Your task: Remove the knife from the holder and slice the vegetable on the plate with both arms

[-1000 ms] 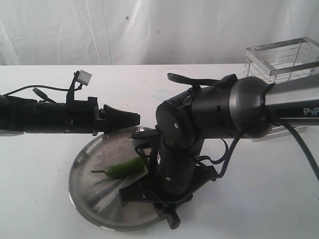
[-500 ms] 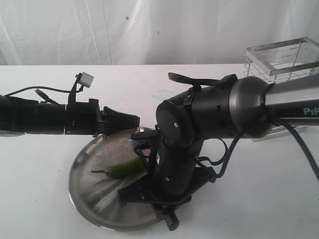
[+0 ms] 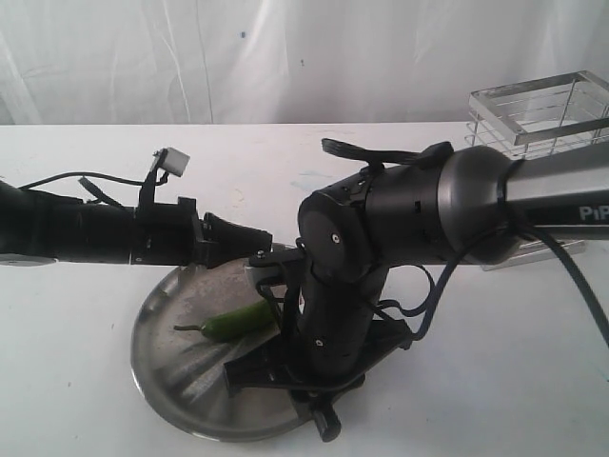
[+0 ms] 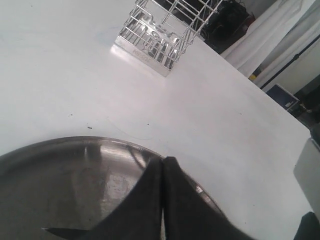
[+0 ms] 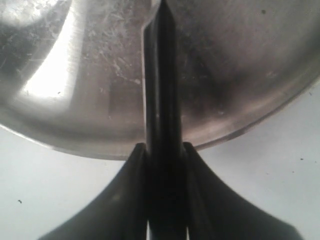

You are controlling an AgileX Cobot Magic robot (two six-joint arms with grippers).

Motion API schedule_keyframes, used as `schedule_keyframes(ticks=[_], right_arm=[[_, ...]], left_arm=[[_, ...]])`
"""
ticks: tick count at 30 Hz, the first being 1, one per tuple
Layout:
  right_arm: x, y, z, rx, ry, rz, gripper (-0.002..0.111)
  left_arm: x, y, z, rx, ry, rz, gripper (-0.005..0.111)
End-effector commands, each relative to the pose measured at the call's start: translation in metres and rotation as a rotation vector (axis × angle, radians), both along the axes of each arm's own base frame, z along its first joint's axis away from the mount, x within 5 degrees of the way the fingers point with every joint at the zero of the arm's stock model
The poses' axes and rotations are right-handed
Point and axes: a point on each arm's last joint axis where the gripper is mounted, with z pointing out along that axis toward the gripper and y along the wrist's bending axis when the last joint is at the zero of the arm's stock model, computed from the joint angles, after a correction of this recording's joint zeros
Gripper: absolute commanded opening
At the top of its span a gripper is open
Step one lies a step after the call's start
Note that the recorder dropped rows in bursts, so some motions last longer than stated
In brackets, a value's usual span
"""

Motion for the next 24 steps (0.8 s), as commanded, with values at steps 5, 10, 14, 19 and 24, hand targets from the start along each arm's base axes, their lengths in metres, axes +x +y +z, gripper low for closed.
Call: schedule_keyframes(ticks=[5, 10, 14, 19, 24], right_arm=[[0.0, 0.0, 0.001, -0.001, -0.003, 0.016, 0.0], [0.0, 0.0, 0.001, -0.001, -0.003, 0.016, 0.0], [0.0, 0.001, 0.001, 0.001, -0.004, 0.016, 0.0], [0.0, 0.001, 0.001, 0.001, -0.004, 0.016, 0.0], [0.0, 0.001, 0.001, 0.001, -0.004, 0.016, 0.0]], left_arm=[[0.002, -0.004, -0.011, -0.002, 0.029, 0.009, 0.0], [0.003, -0.005, -0.011, -0.012, 0.028, 0.003, 0.0], [0.003, -0.005, -0.013, -0.01, 0.032, 0.004, 0.0], [0.004, -0.004, -0.015, -0.005, 0.037, 0.006, 0.0], [0.004, -0.004, -0.015, -0.005, 0.037, 0.006, 0.0]])
